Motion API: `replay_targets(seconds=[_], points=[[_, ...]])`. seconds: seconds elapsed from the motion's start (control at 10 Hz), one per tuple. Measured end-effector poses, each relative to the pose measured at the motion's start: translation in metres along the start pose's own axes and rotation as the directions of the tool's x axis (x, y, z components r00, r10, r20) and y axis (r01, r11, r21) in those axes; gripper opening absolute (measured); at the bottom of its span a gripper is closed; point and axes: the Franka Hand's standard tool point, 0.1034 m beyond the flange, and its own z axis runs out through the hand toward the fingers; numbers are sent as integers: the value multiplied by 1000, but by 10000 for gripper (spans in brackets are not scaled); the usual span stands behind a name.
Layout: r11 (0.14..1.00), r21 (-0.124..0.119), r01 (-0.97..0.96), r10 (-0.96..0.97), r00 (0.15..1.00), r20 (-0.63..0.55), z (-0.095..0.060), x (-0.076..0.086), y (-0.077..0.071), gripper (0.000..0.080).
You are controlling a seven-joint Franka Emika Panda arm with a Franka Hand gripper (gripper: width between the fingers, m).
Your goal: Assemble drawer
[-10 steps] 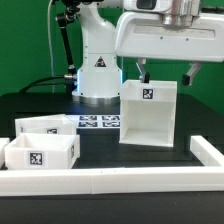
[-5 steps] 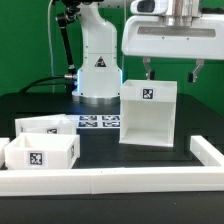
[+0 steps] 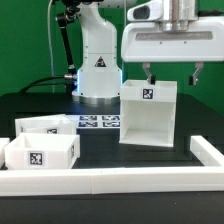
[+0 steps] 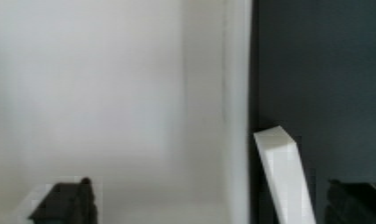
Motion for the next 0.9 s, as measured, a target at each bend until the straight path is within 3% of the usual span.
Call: replay_targets(seconds=[0.2,0.4,0.6,0.7,0.8,0.9], points=[[1000,2,3,-3,1000,2,11,-15,-5,649],[1000,-1,11,-11,1000,8,14,-16,-4,649],[1000,-1,13,-13,1000,8,14,-17,-4,397],[1000,-1,13,-13,1000,8,14,-17,-4,397],[1000,-1,13,-13,1000,8,14,-17,-4,214],[1000,-1,13,-13,1000,8,14,-17,-5,86]])
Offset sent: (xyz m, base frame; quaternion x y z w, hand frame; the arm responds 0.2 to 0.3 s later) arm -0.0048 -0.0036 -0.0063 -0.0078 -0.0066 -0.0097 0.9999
